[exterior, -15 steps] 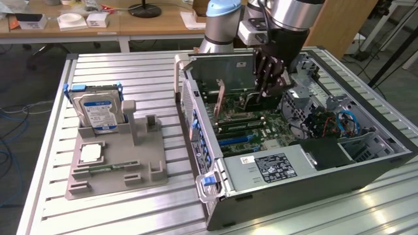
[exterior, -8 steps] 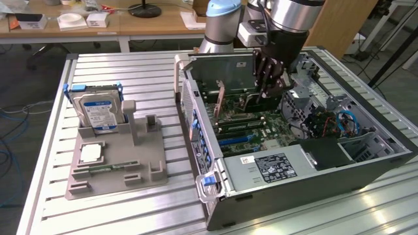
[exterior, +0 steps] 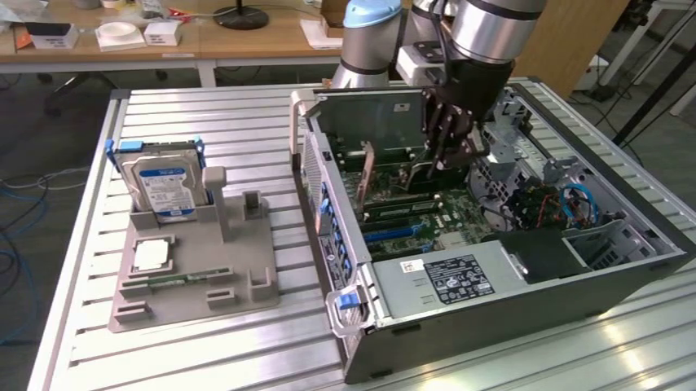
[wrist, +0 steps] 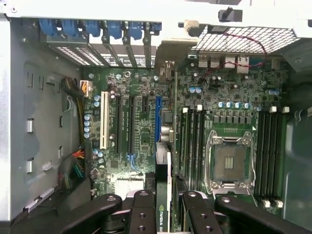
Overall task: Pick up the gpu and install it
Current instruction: 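Insert the gpu into the slot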
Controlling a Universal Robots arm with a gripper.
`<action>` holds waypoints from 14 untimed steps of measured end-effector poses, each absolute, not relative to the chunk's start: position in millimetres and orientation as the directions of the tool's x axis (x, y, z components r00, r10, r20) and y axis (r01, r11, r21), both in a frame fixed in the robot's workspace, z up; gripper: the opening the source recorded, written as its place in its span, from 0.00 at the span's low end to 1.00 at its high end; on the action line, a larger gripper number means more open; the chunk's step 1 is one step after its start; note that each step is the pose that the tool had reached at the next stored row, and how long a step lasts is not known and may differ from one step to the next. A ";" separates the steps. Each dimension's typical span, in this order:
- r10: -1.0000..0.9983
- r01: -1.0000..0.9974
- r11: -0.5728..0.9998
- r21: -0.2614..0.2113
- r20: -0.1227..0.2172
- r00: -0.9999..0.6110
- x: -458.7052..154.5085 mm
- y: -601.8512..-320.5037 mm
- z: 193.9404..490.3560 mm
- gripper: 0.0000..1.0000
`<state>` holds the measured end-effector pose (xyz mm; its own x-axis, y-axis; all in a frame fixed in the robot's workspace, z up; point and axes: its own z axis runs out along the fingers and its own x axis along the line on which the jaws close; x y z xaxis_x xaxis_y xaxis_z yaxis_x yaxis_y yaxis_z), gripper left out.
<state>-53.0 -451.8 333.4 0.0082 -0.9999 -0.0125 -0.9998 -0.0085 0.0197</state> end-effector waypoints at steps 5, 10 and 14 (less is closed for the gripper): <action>-1.000 -1.000 -0.006 0.019 -0.011 0.006 -58.4 -452.1 324.8 0.26; -1.000 -1.000 -0.005 0.018 -0.009 0.005 -60.8 -452.8 318.6 0.26; -1.000 -1.000 -0.005 0.018 -0.005 0.005 -61.9 -453.9 314.9 0.26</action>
